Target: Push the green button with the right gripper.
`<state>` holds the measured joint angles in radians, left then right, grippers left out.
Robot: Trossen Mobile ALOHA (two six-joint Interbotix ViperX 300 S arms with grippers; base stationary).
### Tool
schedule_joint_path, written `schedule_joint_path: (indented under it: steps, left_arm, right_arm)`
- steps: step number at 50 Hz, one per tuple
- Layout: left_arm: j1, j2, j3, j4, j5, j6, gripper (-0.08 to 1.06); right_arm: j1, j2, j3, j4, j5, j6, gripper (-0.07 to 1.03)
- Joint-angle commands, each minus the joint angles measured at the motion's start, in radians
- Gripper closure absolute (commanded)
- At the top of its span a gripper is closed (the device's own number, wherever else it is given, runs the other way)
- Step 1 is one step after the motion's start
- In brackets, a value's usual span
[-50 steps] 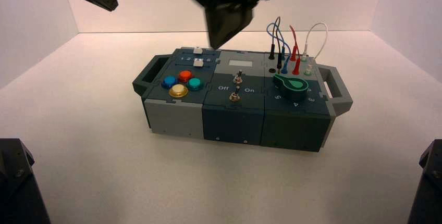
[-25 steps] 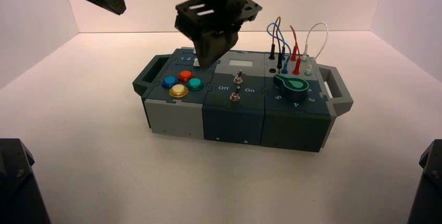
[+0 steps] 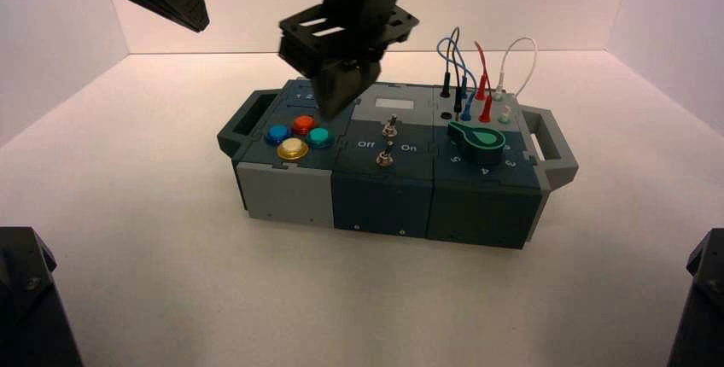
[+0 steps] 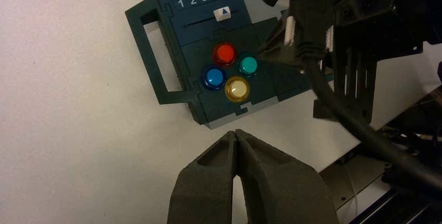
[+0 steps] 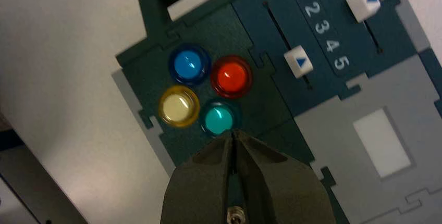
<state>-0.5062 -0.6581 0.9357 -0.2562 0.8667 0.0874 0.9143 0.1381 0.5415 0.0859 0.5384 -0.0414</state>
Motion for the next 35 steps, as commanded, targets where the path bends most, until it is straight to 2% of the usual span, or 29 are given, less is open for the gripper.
schedule_joint_path:
  steps: [1, 8, 18, 30, 35]
  left_arm:
    - [-0.003, -0.003, -0.029, -0.003, -0.006, 0.005, 1.01]
    - [-0.003, -0.003, -0.029, -0.003, -0.006, 0.003, 1.01]
    - [-0.003, -0.005, -0.025, -0.003, -0.003, 0.003, 1.01]
    - [-0.003, -0.009, -0.021, -0.003, 0.002, 0.005, 1.01]
    - [-0.003, -0.012, -0.021, -0.003, 0.005, 0.006, 1.01]
  right_arm:
    - [0.026, -0.006, -0.038, 0.005, 0.009, -0.003, 0.98]
    - [0.048, 0.011, -0.057, 0.005, 0.026, 0.000, 0.98]
    - [0.046, 0.008, -0.049, -0.002, 0.026, 0.000, 0.98]
    - [0.046, 0.011, -0.058, -0.061, 0.028, 0.006, 0.98]
    - [0.046, 0.012, -0.066, -0.074, 0.037, 0.008, 0.98]
